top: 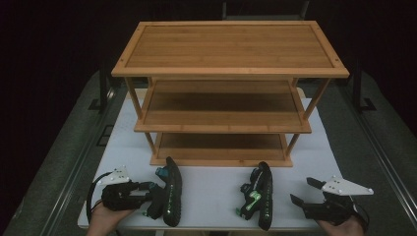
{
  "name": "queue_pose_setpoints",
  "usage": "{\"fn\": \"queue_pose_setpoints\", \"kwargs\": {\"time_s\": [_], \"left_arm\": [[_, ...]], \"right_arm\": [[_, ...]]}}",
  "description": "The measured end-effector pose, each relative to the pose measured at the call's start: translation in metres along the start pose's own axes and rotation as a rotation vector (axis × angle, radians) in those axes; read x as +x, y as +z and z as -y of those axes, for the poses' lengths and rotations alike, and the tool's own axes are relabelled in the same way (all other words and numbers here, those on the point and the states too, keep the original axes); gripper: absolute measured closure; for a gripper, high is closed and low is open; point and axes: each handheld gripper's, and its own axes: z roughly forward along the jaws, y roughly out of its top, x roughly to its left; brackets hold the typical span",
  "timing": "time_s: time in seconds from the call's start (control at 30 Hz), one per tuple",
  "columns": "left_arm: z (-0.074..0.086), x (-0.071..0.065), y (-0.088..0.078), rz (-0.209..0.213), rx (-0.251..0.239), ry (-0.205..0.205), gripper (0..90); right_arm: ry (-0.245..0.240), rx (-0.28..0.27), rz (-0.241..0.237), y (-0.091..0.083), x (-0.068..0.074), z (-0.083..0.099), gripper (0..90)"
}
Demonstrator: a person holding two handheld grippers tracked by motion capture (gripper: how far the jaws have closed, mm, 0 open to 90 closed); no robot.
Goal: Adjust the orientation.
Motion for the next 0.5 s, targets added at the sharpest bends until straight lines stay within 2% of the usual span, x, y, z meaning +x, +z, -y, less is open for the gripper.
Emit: {"fn": "queue_pose_setpoints", "kwargs": {"time_s": [0.5], "left_arm": [[-0.023,-0.016,0.01,0.016,-0.002,0.056,55.7]], "right_arm": [[0.003,-0.009,-0.002,-0.005,0.001,-0.001,17.6]]}}
